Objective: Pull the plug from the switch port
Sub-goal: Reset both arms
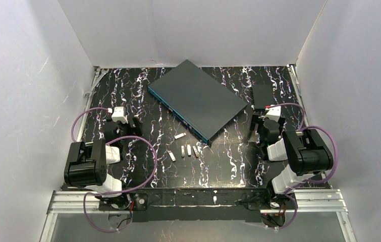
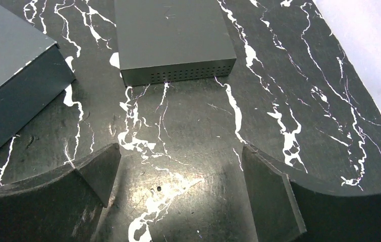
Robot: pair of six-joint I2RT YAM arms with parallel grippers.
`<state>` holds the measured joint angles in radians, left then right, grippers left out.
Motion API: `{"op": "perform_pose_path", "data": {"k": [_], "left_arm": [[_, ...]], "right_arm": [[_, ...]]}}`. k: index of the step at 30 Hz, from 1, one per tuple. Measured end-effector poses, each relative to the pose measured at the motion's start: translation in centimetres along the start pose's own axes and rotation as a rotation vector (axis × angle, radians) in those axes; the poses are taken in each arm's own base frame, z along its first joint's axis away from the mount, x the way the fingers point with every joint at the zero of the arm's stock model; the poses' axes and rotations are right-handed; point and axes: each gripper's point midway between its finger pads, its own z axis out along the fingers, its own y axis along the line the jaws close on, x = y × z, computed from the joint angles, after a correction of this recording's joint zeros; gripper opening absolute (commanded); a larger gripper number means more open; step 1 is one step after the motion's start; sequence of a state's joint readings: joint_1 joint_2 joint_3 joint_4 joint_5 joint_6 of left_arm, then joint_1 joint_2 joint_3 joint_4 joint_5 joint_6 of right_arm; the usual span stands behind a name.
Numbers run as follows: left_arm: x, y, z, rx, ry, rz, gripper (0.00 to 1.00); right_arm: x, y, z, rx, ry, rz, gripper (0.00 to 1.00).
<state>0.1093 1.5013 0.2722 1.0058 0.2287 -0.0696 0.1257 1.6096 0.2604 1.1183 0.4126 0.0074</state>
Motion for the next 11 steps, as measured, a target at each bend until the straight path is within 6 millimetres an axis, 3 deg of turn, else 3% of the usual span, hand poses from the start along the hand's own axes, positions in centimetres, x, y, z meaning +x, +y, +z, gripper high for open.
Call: {"op": "perform_pose_path", "data": {"k": [11], "left_arm": [[-0.43,-0.34,0.19,0.004,-0.014,0.020,0.98]], "right_arm": [[-0.35,0.51,0.13,-0.030,-0.010,-0.012,0.99]]}}
